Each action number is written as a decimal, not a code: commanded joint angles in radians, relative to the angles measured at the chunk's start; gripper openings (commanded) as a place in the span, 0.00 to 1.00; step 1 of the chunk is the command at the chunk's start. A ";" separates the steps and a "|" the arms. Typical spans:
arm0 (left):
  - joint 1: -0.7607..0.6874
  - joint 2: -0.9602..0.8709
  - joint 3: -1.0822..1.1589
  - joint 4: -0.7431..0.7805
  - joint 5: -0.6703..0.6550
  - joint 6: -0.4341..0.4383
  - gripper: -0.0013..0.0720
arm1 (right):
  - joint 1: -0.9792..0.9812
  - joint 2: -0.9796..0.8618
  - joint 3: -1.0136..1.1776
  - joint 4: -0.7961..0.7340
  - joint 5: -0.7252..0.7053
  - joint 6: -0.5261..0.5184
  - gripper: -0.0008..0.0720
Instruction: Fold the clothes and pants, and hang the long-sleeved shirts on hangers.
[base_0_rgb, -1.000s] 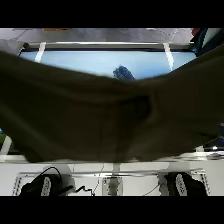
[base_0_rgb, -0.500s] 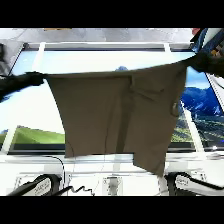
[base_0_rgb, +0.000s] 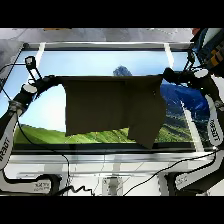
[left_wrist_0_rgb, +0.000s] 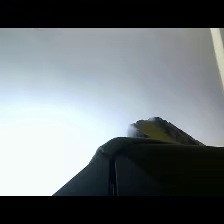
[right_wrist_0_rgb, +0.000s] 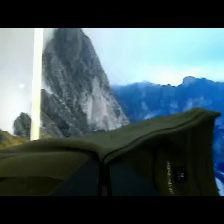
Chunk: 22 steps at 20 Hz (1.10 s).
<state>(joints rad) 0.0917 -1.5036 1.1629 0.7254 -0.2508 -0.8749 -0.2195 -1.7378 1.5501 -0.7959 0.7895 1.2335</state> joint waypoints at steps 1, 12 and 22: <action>0.019 -0.014 0.000 0.008 -0.185 0.000 0.04 | -0.006 -0.026 0.001 -0.141 0.051 0.045 0.03; 0.093 -0.111 -0.001 0.305 -0.688 -0.270 0.04 | -0.016 -0.026 0.001 -0.431 0.360 0.131 0.03; 0.106 -0.030 0.026 0.341 -0.826 -0.260 0.77 | -0.065 0.005 0.000 -0.531 0.616 0.104 0.62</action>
<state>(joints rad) 0.1768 -1.5806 1.1755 1.0306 -0.9894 -1.1408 -0.2573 -1.7473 1.5509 -1.2701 1.2728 1.3685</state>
